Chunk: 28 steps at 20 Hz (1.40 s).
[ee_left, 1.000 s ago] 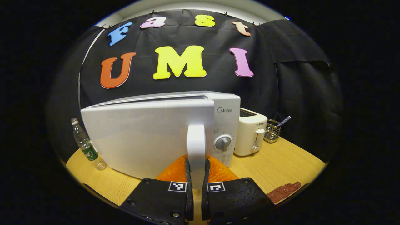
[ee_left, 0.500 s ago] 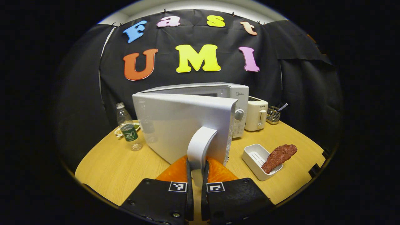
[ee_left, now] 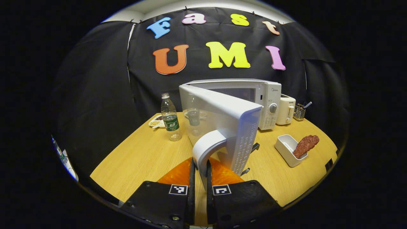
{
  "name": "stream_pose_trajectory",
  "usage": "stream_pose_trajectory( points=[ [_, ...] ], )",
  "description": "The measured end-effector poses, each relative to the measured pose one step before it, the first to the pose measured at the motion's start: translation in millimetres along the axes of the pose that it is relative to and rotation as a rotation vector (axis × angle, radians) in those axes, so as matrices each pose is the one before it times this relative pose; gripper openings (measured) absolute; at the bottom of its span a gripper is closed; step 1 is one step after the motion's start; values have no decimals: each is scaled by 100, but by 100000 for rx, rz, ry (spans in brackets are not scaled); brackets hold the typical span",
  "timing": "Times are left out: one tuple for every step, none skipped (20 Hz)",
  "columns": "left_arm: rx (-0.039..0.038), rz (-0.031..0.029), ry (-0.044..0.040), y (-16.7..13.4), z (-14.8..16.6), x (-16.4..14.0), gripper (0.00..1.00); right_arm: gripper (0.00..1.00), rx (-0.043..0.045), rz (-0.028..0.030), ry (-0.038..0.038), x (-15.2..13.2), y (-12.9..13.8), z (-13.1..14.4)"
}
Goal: Open the microwave oven with the left hand, put the food in, and close the microwave oven.
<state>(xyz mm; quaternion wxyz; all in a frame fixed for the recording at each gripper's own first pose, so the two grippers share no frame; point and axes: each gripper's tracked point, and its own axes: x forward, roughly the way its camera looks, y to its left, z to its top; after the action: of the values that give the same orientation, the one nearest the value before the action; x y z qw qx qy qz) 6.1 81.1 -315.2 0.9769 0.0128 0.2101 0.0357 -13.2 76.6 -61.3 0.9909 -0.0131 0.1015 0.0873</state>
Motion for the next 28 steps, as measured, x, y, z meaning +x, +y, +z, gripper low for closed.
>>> stream_pose_trajectory(
  points=[
    [-164,-180,-371,464,-91,-123,14,100,-45,-187,25,-155,62,-59],
    [26,-276,-48,455,-199,-43,14,100,-12,-322,3,-180,75,-58],
    [493,1337,-1453,578,253,-52,14,100,194,-318,41,-150,104,-182],
    [-998,-320,-259,657,-77,-62,26,100,389,-269,205,-127,57,-106],
    [-1253,124,288,598,-79,-30,29,100,656,-49,-80,-90,114,-145],
    [-220,992,-334,711,76,-38,56,100,267,-58,18,-206,100,-232],
    [296,2,352,499,-60,-17,79,100,-214,-149,38,-87,47,-63],
    [825,520,364,617,-121,-525,90,100,-41,-429,-71,-30,-35,-183],
    [658,553,65,437,27,-247,99,100,245,-113,262,138,-69,-231],
    [201,208,214,392,-116,89,97,100,484,-15,549,41,116,-285],
    [-22,-10,521,489,-153,-246,97,100,522,-64,344,-66,-6,-447],
    [28,95,-108,497,-31,-449,97,100,336,91,789,92,72,-461],
    [392,531,-360,457,47,-548,97,100,184,194,689,117,57,-378],
    [989,1192,-171,594,-158,-493,97,100,160,42,433,199,0,-407],
    [1867,2309,-532,907,-28,-532,97,100,43,54,680,230,-29,-392],
    [1565,1521,404,903,-307,-265,95,100,206,-105,532,242,-99,-503],
    [321,1435,744,877,-350,-311,96,100,269,123,677,317,-114,-607],
    [-558,951,1258,739,-381,-423,95,100,301,380,824,315,-80,-562],
    [-761,540,423,655,-193,-463,96,100,150,474,1123,476,-91,-851],
    [-184,2280,99,949,-98,-302,96,100,140,167,1298,529,-300,-744],
    [-455,1601,754,743,-205,-482,96,100,361,-261,1960,576,-614,-1122],
    [-780,1771,277,637,-46,-520,96,100,1183,109,1379,614,-571,-936],
    [-849,758,-286,433,115,-552,96,100,924,436,1030,784,-548,-818],
    [-110,1067,65,217,219,-664,96,100,118,183,1303,862,-619,-833],
    [81,423,-355,27,195,-558,96,100,636,889,989,843,-667,-842],
    [-92,-43,-1130,-278,579,-755,96,100,350,855,951,881,-568,-695],
    [-140,-889,-1194,-642,729,-726,96,100,203,1014,1597,1200,-742,-969],
    [-83,-953,-1029,-925,763,-718,95,100,911,1091,2422,1200,-722,-1216]
  ],
)
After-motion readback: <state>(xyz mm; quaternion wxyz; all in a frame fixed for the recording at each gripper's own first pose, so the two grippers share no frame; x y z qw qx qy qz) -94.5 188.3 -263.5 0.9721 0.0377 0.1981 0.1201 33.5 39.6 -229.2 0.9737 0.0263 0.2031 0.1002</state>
